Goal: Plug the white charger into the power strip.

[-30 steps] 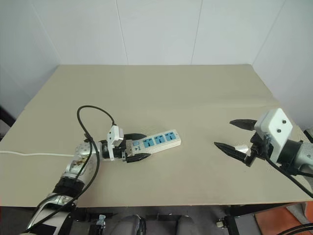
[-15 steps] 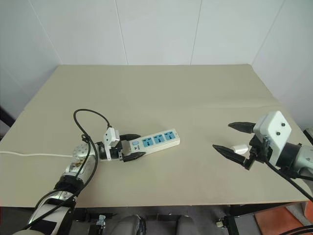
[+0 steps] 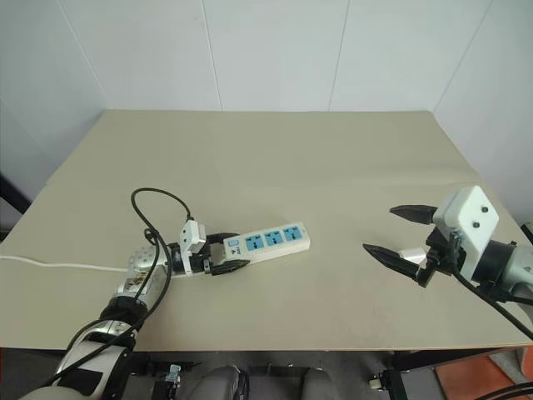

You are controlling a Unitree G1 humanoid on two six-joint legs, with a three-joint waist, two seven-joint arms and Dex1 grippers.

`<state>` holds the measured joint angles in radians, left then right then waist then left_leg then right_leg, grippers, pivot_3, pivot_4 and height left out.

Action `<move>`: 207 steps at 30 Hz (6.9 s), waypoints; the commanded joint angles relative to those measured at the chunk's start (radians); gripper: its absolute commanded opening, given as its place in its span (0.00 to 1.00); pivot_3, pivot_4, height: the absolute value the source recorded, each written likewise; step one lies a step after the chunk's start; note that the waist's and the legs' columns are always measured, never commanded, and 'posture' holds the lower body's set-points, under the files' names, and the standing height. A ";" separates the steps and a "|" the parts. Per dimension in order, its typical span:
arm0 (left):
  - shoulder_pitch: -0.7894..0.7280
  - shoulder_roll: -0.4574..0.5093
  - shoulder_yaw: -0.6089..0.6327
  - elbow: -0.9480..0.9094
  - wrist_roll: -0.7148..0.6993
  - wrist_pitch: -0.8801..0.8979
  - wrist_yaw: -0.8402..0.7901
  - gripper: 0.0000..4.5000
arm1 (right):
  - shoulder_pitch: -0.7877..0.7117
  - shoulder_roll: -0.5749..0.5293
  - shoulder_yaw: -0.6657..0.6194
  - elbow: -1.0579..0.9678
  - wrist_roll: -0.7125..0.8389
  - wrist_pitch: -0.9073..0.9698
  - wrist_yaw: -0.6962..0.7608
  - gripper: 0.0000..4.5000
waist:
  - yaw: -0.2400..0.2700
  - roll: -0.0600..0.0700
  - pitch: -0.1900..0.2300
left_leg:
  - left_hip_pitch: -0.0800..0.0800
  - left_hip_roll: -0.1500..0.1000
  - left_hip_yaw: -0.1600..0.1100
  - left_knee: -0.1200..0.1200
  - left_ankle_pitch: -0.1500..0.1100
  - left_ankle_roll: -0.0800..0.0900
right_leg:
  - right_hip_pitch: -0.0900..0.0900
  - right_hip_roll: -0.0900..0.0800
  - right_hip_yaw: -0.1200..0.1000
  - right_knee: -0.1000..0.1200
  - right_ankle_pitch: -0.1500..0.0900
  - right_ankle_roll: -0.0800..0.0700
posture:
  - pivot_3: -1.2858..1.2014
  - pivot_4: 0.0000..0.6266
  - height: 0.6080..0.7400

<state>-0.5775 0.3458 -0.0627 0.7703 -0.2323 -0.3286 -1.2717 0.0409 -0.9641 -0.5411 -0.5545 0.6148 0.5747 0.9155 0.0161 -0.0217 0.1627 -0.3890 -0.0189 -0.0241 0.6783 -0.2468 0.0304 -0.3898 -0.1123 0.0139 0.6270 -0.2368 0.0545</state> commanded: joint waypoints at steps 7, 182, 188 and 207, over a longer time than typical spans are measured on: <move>-0.012 -0.041 -0.076 -0.133 -0.028 0.074 -0.163 0.73 | -0.135 -0.097 0.062 0.150 -0.033 -0.055 0.093 1.00 | -0.001 0.000 0.000 | -0.001 0.000 0.000 0.000 0.000 0.000 | 0.000 0.000 0.000 -0.001 0.000 0.000 | 0.52 0.24 1.00; 0.097 0.013 -0.149 -0.227 0.026 0.131 -0.079 0.73 | -0.578 0.549 0.840 1.090 -0.373 -0.557 0.401 0.27 | -0.029 0.002 -0.014 | 0.017 0.002 0.000 -0.001 0.001 -0.002 | 0.005 0.004 0.001 0.001 0.005 -0.002 | 0.52 0.24 1.00; 0.100 0.017 -0.145 -0.229 0.026 0.127 -0.077 0.73 | -0.560 0.542 0.843 1.080 -0.382 -0.576 0.411 0.27 | -0.030 0.002 -0.018 | 0.017 0.002 0.000 -0.002 0.001 -0.003 | 0.005 0.004 0.001 0.001 0.005 -0.002 | 0.52 0.24 1.00; 0.085 0.017 -0.138 -0.225 0.023 0.145 -0.082 0.81 | -0.547 0.537 0.826 0.977 -0.399 -0.589 0.398 1.00 | -0.027 -0.002 -0.021 | 0.016 0.003 0.000 -0.004 0.001 -0.003 | 0.004 0.003 0.001 -0.002 0.004 -0.003 | 0.52 0.24 1.00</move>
<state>-0.4780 0.3512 -0.1987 0.5512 -0.2146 -0.2103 -1.3457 -0.5486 -0.4138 0.2605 0.3989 0.2560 -0.0352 1.3077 -0.0112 -0.0237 0.1419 -0.3732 -0.0163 -0.0242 0.6738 -0.2462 0.0278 -0.3858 -0.1089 0.0148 0.6253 -0.2328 0.0517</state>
